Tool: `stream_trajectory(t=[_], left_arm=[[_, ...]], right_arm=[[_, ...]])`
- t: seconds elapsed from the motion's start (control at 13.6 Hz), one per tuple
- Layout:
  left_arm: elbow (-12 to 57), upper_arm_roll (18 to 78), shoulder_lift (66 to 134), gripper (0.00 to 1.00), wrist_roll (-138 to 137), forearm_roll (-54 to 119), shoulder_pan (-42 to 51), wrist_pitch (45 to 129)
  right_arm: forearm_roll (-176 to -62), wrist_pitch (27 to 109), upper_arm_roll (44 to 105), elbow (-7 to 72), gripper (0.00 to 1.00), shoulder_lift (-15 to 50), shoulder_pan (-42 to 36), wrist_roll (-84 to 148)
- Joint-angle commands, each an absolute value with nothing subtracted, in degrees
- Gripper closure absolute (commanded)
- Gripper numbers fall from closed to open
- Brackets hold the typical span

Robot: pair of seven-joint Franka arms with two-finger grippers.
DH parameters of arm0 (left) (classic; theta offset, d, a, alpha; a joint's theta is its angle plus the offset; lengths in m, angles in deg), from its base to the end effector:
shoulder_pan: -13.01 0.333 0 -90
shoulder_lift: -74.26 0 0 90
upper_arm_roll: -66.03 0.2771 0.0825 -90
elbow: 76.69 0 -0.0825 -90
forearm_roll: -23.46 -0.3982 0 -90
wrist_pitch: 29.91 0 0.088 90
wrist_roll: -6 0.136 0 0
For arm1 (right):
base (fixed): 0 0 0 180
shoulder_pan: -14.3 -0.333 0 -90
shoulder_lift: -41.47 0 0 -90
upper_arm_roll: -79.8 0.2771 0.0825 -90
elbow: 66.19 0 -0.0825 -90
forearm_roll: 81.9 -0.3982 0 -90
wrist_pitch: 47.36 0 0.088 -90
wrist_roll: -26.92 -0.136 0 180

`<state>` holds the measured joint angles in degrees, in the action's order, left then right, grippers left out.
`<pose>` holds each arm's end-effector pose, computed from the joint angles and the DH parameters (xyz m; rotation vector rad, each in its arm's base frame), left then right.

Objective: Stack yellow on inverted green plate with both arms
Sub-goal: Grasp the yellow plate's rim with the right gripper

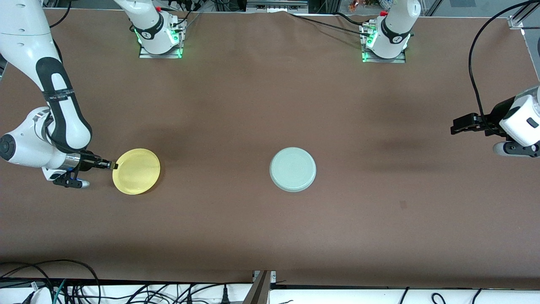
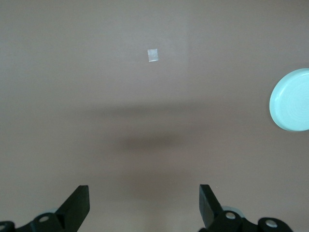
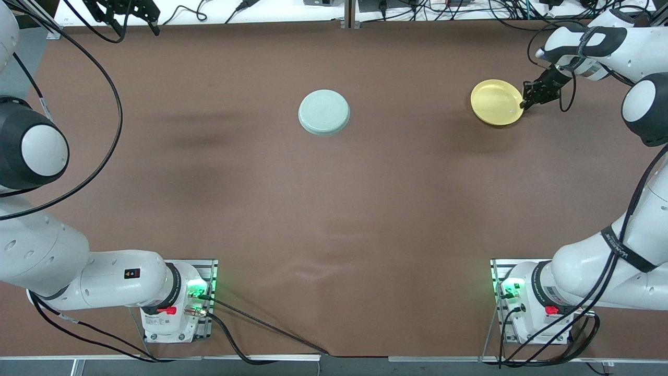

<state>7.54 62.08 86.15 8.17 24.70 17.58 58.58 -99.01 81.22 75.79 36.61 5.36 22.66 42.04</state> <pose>0.6116 0.0066 0.4806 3.0955 -0.0397 -0.2043 0.6066 -0.1183 0.1146 -2.9174 0.2189 0.1881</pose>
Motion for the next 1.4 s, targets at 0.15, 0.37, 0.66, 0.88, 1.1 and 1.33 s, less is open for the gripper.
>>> stream_trajectory(t=[0.15,0.37,0.66,0.88,1.1,1.33], left_arm=[[8.65,62.42,85.51,0.00,6.87,25.83,16.87,58.95],[8.48,62.25,85.60,0.00,6.87,25.92,16.88,59.13],[7.07,62.07,86.30,0.00,6.87,25.66,16.35,59.13],[7.07,61.98,86.30,0.00,7.14,25.57,16.44,59.13],[7.07,62.16,86.39,0.00,7.75,25.66,17.14,59.21],[7.07,62.42,86.39,0.00,7.75,26.01,17.23,59.22]], right_arm=[[-100.19,81.23,76.46,36.29,1.00,4.47,23.80,44.76],[-100.10,80.44,76.72,34.81,1.00,4.99,23.53,44.93],[-100.19,70.36,78.30,29.45,1.00,7.27,23.00,43.98],[-100.19,65.34,80.50,26.63,1.00,7.72,22.65,43.01],[-100.27,62.07,83.66,25.66,1.00,8.86,22.65,42.30],[-100.97,61.97,89.62,25.66,1.00,8.95,22.57,36.87]])
